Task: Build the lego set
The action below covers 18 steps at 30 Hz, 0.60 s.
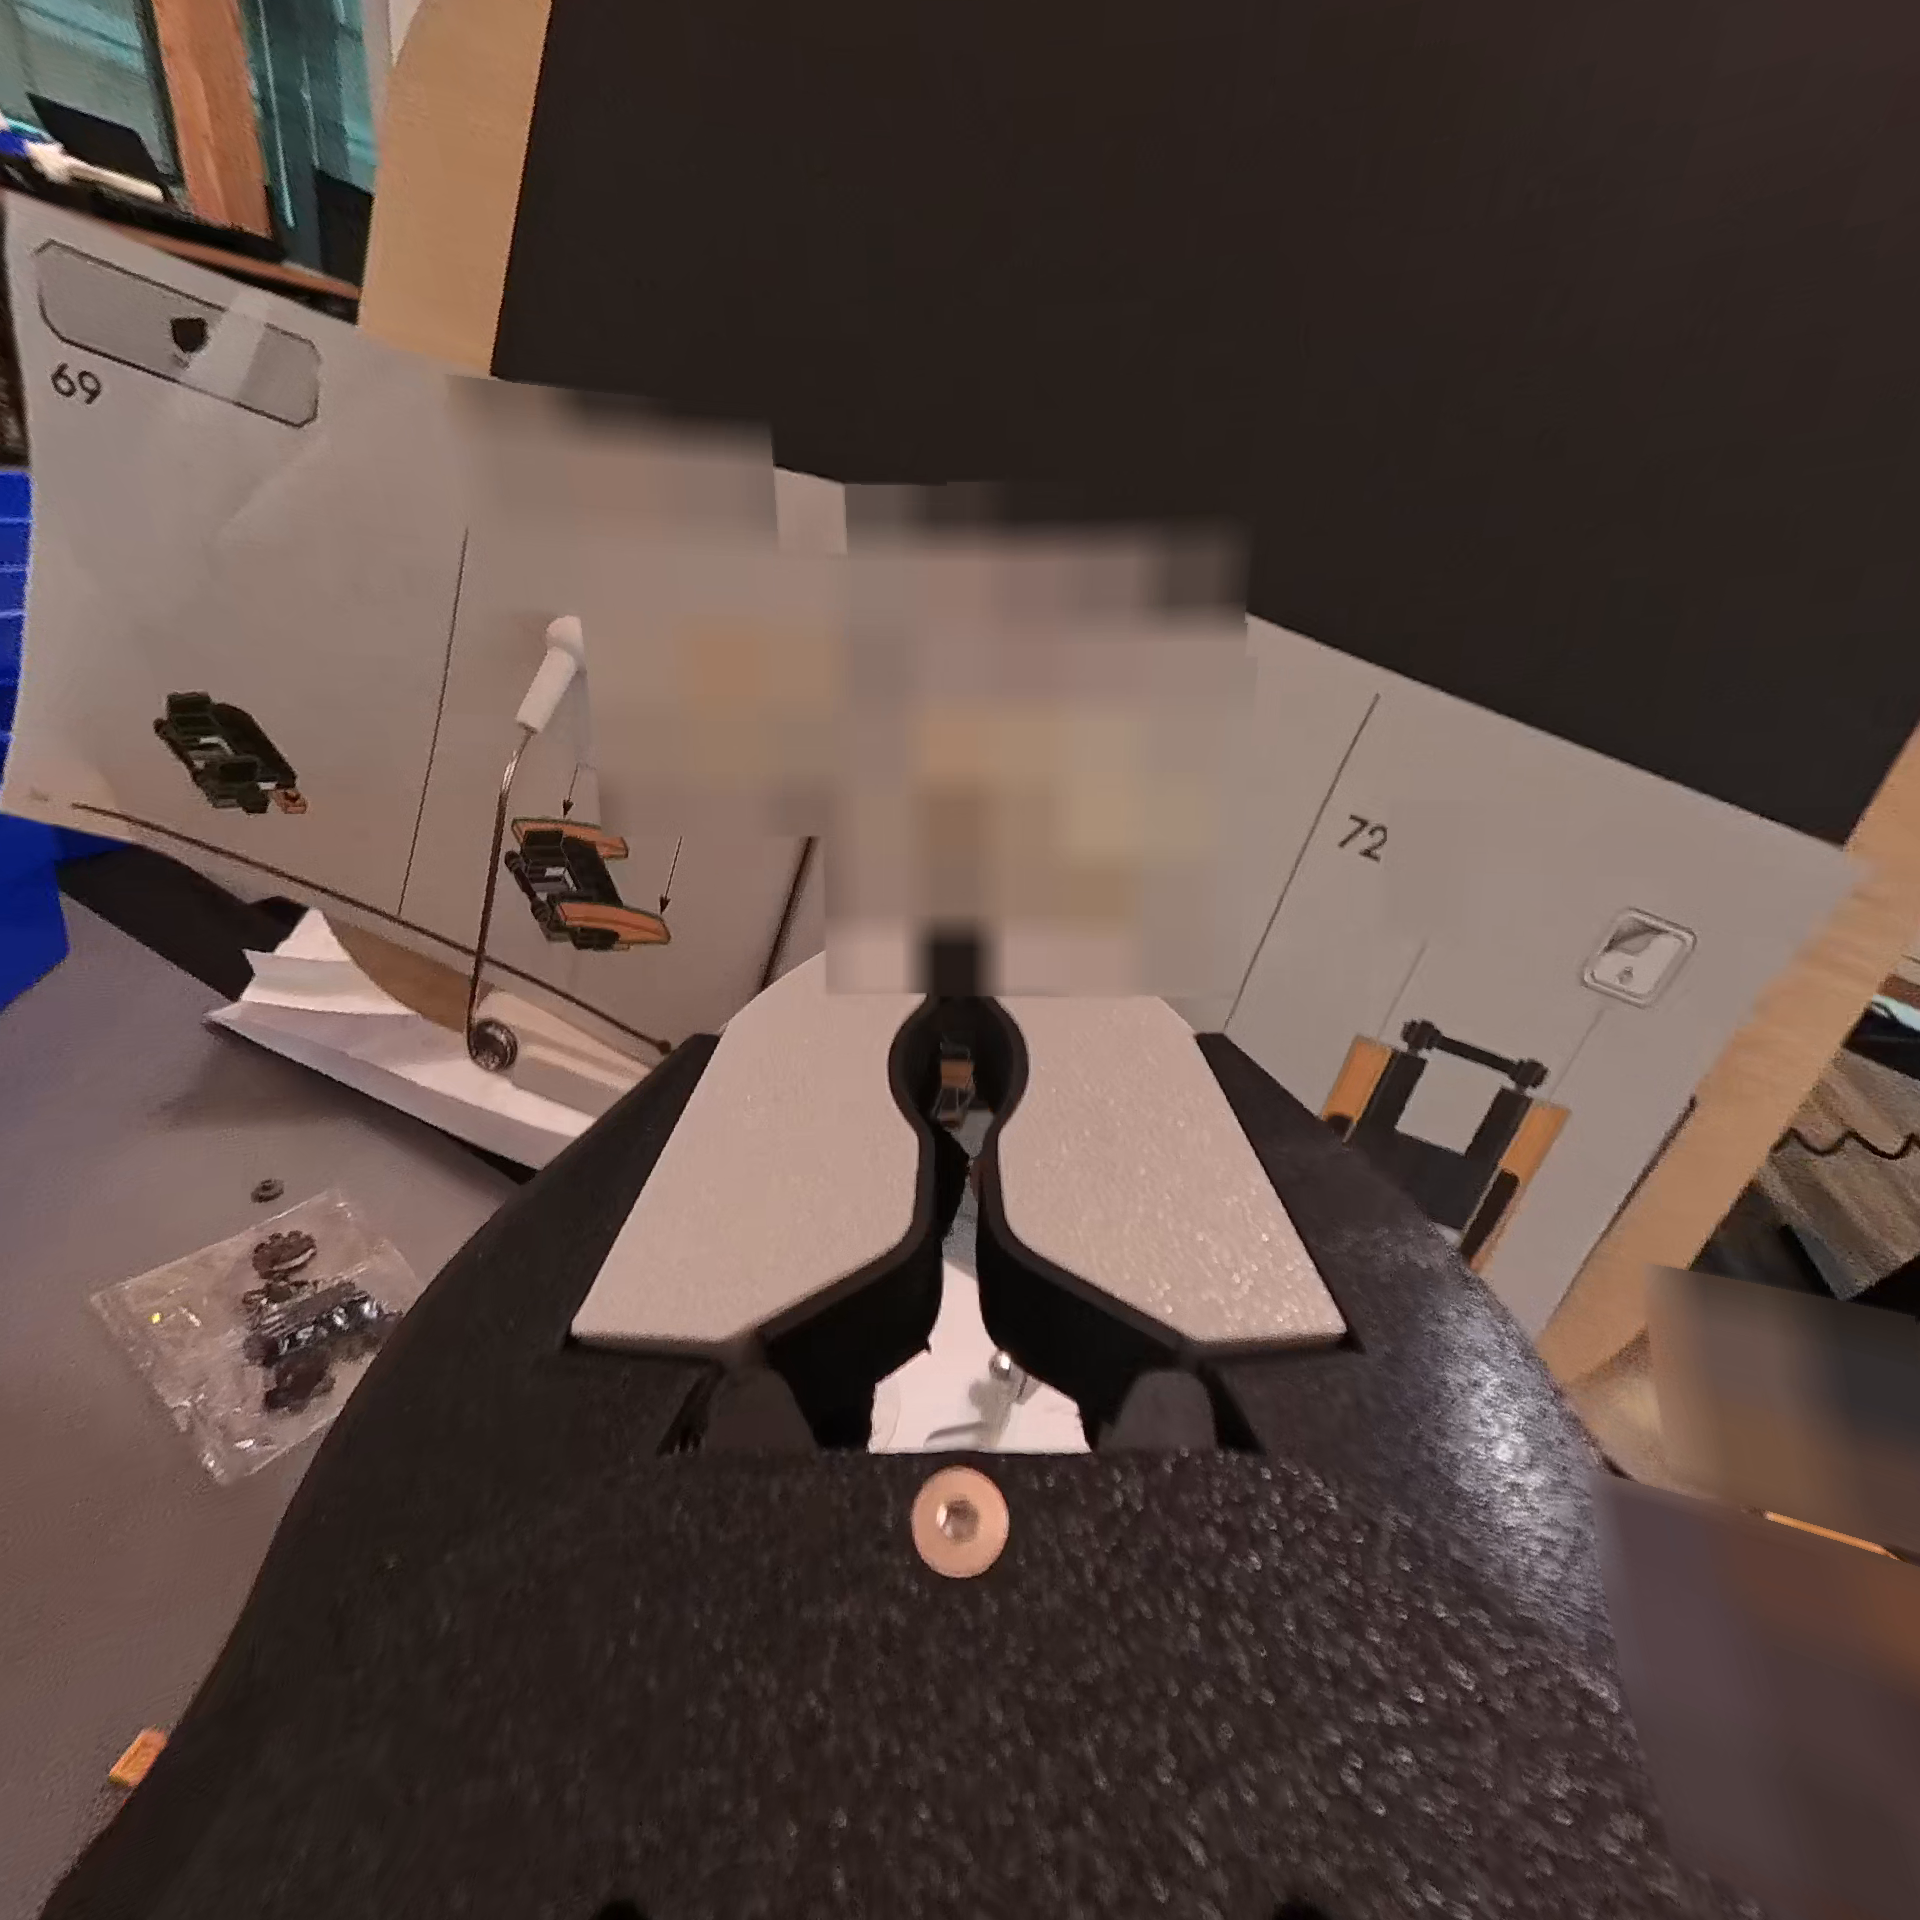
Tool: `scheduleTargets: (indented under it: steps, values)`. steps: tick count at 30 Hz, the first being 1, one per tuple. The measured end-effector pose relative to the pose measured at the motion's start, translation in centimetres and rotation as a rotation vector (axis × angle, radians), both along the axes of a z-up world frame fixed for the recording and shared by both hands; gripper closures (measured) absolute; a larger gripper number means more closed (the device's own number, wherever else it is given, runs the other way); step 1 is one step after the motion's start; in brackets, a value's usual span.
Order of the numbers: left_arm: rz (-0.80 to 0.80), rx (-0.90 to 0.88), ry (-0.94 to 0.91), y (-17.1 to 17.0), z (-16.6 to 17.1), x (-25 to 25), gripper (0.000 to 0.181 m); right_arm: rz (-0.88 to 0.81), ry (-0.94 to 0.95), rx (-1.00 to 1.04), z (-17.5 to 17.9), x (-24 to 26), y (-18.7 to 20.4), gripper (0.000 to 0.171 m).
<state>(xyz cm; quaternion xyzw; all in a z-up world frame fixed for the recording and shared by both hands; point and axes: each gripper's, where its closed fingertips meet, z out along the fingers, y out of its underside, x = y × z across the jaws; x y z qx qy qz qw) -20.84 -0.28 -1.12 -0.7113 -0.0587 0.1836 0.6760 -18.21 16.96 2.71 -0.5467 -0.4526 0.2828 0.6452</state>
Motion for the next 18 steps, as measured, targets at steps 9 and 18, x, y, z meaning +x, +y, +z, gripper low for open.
scheduleTargets:
  steps: [9, 18]
  values:
    - [-0.009, -0.009, 0.008, 0.2, -0.2, 0.5, 0.181, 0.006, 0.007, -0.042, -2.8, 2.9, -0.8, 0.171]
    - [-0.018, -0.015, 0.002, 0.4, -0.4, 0.6, 0.181, 0.027, 0.024, -0.053, -4.7, 2.9, -1.7, 0.171]
